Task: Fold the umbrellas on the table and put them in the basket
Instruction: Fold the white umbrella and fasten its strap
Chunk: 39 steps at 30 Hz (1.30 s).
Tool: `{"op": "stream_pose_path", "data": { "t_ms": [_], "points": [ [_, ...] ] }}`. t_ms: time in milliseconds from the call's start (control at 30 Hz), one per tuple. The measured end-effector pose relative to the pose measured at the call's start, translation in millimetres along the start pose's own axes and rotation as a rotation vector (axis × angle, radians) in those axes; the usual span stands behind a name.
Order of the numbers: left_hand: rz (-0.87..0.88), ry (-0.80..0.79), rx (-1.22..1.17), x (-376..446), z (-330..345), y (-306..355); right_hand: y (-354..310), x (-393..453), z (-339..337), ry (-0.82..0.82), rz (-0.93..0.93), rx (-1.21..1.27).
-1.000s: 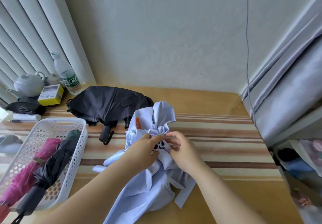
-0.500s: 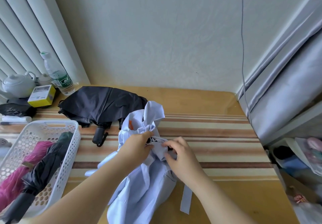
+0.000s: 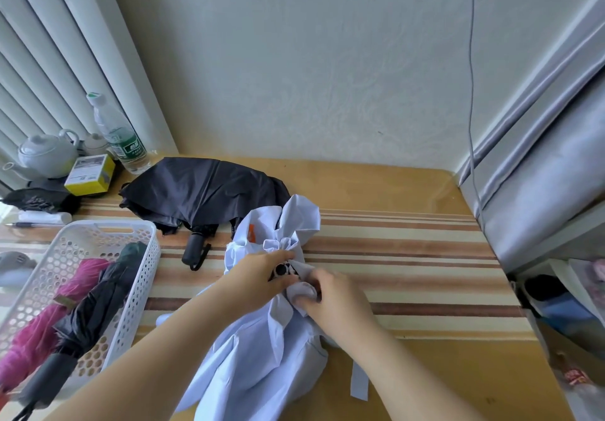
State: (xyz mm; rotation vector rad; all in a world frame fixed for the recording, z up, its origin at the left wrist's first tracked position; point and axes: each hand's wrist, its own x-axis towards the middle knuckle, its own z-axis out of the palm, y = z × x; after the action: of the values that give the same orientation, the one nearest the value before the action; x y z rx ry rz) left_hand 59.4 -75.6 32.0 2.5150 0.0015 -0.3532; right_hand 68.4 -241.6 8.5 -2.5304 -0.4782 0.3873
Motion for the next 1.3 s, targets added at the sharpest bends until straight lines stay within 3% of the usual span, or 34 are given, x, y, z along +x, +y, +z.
{"op": "stream_pose_path", "data": {
  "t_ms": [67, 167, 233, 433, 700, 800, 933, 1067, 1167, 1233, 1300],
  "points": [
    [0.000, -0.017, 0.028, 0, -3, -1, 3, -1, -4, -0.024, -0.025, -0.070],
    [0.029, -0.010, 0.104, 0, -2, -2, 11, 0, -16, 0.101, -0.083, -0.143],
    [0.041, 0.009, 0.142, 0, 1, -2, 15, -1, -21, 0.100, -0.084, -0.164],
    [0.041, 0.014, 0.121, 2, 6, -1, 11, -5, -22, 0.044, -0.051, 0.009],
    [0.117, 0.042, 0.120, 0, 13, 2, 3, -5, -11, 0.027, -0.131, 0.042],
    [0.162, 0.067, 0.227, 4, 14, 1, 5, -5, -14, 0.081, -0.052, 0.006],
    [0.117, 0.101, 0.175, 10, 13, -4, 9, -15, -24, 0.251, -0.014, -0.026],
    [-0.018, 0.206, 0.085, 13, 18, -1, 7, -31, -27, 0.002, 0.187, -0.153],
    [-0.104, 0.240, 0.062, 11, 24, 3, 6, -40, -18, -0.141, 0.224, -0.040],
    [-0.087, 0.207, 0.127, 6, 23, 7, 7, -39, -11, -0.032, 0.163, 0.063],
    [-0.028, 0.192, 0.405, -2, 21, 11, 6, -32, -9, 0.121, 0.096, 0.133]
  ]
}}
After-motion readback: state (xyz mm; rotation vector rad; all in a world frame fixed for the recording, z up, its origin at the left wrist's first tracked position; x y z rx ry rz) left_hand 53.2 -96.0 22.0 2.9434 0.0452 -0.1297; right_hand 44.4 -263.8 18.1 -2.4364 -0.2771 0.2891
